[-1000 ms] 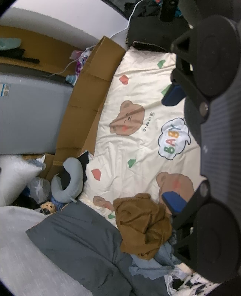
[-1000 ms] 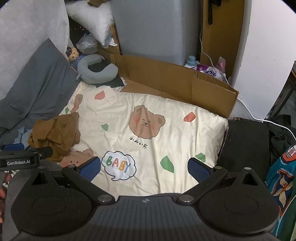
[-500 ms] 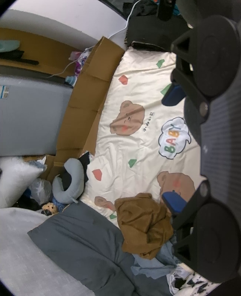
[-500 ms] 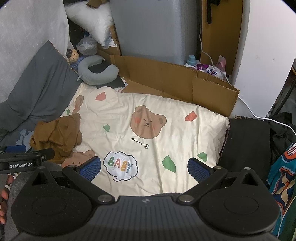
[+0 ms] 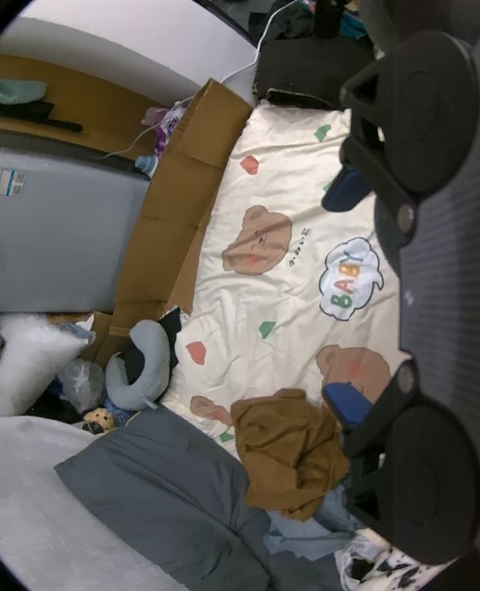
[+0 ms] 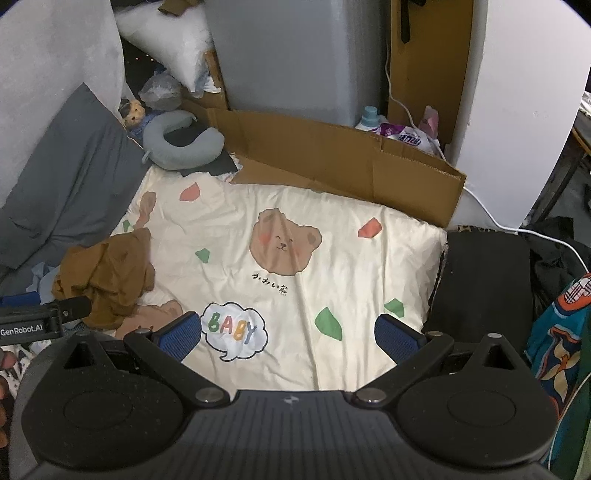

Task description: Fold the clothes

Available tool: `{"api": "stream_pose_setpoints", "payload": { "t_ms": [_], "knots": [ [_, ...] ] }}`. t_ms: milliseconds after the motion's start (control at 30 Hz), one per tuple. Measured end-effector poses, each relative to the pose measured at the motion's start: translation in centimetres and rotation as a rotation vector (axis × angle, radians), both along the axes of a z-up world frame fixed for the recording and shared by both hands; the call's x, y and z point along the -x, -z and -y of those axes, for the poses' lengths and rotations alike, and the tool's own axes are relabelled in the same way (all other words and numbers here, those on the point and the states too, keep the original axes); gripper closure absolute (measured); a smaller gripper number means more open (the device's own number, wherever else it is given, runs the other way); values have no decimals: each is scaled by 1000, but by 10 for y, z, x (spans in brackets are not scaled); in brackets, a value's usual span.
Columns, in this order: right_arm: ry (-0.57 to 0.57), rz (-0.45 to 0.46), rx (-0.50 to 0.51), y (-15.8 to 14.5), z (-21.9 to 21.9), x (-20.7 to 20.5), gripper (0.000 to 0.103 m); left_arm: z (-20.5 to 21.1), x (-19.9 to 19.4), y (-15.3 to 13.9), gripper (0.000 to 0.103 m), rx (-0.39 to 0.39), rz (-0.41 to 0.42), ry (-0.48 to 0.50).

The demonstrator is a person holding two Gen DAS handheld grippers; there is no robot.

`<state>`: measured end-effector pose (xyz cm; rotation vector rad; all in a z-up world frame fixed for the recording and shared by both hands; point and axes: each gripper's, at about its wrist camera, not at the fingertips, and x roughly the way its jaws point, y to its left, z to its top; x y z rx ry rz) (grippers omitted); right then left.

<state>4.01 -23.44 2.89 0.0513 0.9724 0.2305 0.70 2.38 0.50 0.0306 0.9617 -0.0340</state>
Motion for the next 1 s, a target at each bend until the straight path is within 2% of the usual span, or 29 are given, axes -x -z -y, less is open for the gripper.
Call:
{"api": "stream_pose_setpoints", "payload": {
  "t_ms": [400,567,633,833,1000],
  "knots": [
    [7,29,5,-18,2,-21,0,-19,-21,-9,3,24,-8,35],
    [11,22,5,-16,1,-30,0,-30,-30,-8,3,18,-8,52],
    [12,25,6,-17,-1,-34,0,-37,-35,-8,3,40,-8,69],
    [-11,25,19,-15,-10,-46,0,-58,-50,-7,3,8,4,71],
    [-19,24,37,-11,-18,-60,0,-79,-60,3,3,17,-7,50]
  ]
}}
